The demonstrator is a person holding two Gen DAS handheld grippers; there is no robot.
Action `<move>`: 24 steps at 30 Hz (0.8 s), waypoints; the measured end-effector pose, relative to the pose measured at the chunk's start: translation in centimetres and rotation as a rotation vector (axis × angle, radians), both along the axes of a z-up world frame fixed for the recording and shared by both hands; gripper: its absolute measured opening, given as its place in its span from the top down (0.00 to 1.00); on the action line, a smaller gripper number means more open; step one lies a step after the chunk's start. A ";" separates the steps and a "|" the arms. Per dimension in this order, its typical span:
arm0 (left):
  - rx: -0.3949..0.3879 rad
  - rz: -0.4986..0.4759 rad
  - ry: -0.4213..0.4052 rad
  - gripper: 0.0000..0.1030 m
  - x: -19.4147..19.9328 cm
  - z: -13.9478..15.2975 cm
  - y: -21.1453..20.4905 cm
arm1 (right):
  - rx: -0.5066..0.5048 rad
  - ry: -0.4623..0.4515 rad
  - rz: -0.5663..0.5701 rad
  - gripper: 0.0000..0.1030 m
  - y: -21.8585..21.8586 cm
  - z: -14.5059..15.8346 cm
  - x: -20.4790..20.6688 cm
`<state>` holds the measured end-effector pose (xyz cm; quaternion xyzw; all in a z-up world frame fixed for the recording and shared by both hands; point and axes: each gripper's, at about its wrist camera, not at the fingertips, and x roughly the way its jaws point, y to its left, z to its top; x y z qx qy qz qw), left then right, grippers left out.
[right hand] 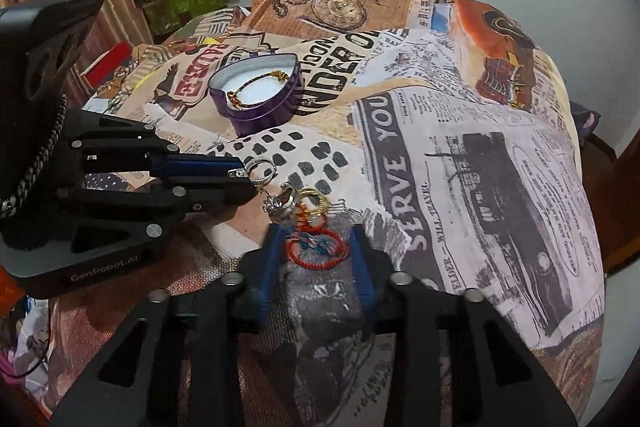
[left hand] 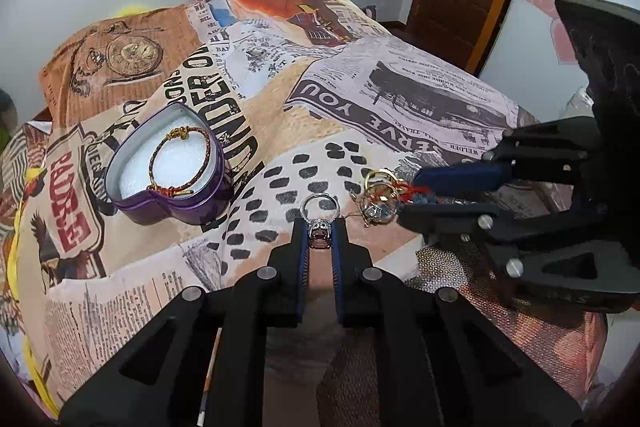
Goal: Organize jewelry
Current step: 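Grasp a silver stone ring with left tool while right grasps beaded bracelet, then carry the ring and beaded bracelet over the heart tin with both tools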
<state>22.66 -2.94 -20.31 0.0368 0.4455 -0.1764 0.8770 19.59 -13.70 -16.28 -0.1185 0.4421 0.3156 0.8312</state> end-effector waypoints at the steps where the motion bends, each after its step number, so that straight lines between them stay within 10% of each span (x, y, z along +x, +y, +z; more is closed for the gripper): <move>1: -0.005 0.005 0.001 0.90 -0.1 0.0 0.1 | 0.004 0.004 0.004 0.87 0.1 0.0 0.1; 24: -0.018 0.073 -0.095 0.90 -3.4 3.9 1.9 | 0.094 -0.062 -0.066 0.94 -2.2 4.8 -2.2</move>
